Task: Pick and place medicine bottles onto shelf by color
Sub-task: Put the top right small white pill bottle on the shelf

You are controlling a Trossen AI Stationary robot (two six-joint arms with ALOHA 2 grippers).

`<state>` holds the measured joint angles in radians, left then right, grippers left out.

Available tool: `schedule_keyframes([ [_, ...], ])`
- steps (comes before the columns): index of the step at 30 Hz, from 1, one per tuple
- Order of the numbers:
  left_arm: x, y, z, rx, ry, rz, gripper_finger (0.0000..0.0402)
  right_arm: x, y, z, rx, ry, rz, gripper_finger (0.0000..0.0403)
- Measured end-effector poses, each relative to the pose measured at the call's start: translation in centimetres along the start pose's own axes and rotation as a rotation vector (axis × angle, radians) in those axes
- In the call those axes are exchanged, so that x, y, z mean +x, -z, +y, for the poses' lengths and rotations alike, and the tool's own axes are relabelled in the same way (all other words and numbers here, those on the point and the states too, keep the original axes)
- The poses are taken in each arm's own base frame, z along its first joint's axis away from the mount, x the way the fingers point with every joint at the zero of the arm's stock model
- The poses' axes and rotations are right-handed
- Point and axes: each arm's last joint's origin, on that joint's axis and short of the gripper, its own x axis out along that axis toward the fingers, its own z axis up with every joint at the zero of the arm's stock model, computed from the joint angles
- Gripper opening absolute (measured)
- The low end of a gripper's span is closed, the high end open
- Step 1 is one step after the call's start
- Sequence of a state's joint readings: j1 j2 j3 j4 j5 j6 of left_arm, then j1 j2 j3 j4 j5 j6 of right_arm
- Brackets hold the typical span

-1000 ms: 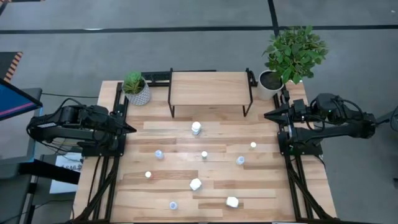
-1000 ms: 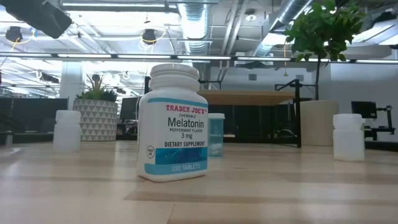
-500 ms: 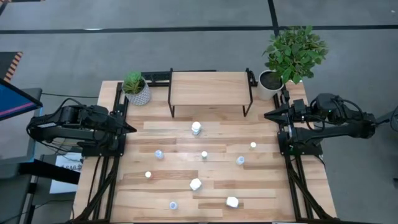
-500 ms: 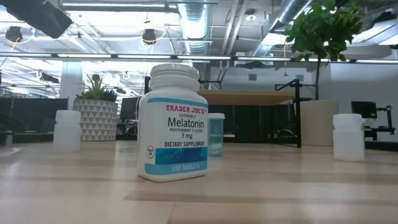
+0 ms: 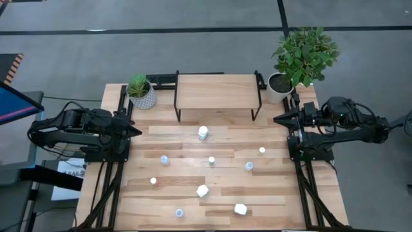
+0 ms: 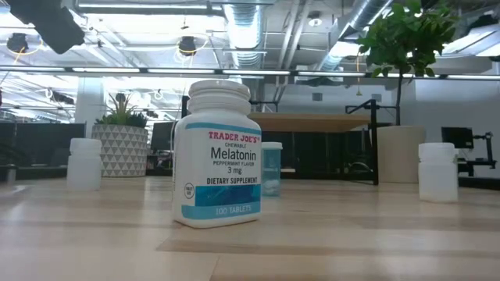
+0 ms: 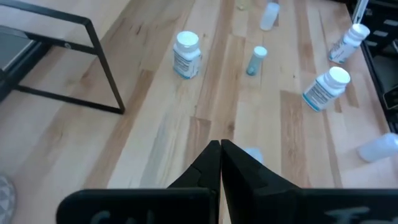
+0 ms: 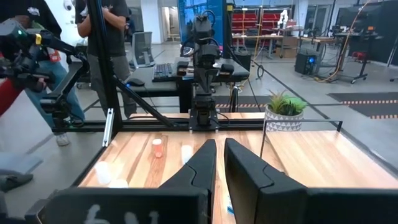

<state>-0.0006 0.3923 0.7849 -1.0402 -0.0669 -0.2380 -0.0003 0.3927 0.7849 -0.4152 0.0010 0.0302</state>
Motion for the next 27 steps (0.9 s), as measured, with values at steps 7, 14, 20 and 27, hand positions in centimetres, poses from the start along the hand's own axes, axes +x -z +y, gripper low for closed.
schedule_keyframes([
  [7,0.5,-1.1,-0.3,0.004,0.029,-0.133,0.0000,0.4,0.1,0.0,-0.004,-0.001,-0.054,0.0060],
  [14,0.2,-5.3,-0.9,0.176,-0.072,-0.593,0.0000,1.6,-2.1,0.0,-0.088,0.007,-0.309,0.0060],
  [20,-0.6,-8.4,-1.4,0.214,-0.157,-0.888,0.0000,2.6,-3.5,-0.1,-0.079,0.058,-0.421,0.0060],
  [27,0.1,-11.4,-2.2,0.255,-0.173,-0.812,0.0049,2.9,-5.9,-0.3,-0.072,0.172,-0.225,0.0060],
])
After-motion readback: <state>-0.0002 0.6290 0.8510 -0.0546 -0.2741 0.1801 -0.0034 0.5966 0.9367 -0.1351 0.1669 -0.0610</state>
